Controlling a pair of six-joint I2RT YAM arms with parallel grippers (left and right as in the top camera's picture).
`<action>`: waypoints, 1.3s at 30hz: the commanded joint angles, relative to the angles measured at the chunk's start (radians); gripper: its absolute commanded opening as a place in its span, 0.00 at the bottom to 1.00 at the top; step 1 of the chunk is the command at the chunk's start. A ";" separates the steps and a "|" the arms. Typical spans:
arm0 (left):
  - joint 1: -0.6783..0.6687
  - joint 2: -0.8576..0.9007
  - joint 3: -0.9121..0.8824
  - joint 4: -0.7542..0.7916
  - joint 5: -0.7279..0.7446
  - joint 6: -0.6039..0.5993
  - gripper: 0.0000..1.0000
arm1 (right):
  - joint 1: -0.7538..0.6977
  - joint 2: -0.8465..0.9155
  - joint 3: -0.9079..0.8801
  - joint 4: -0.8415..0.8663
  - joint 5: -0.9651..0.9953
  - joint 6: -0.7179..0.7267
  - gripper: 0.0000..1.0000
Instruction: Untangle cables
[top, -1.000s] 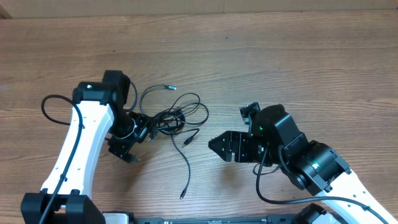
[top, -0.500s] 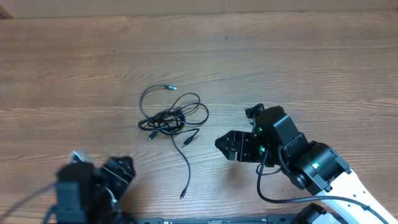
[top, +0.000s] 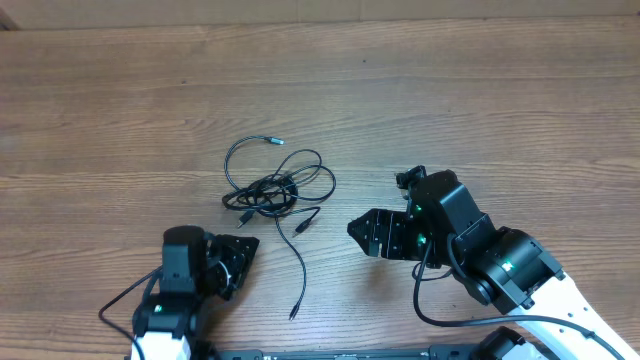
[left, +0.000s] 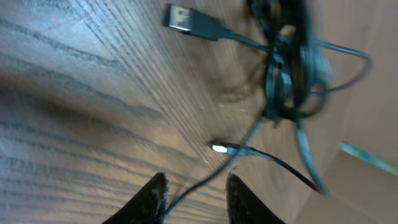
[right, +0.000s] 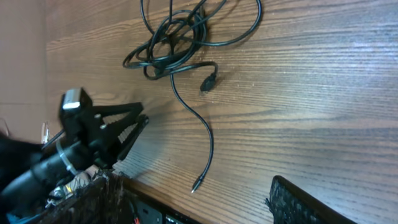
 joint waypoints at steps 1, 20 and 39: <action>-0.001 0.150 -0.008 0.123 0.038 -0.023 0.37 | 0.004 -0.008 0.022 0.005 0.021 0.001 0.75; -0.056 0.450 -0.008 0.630 0.096 -0.019 0.57 | 0.004 -0.008 0.021 -0.006 0.043 0.000 0.76; -0.056 0.455 -0.007 0.705 -0.103 -0.024 0.50 | 0.004 0.045 0.021 -0.009 0.058 0.000 0.76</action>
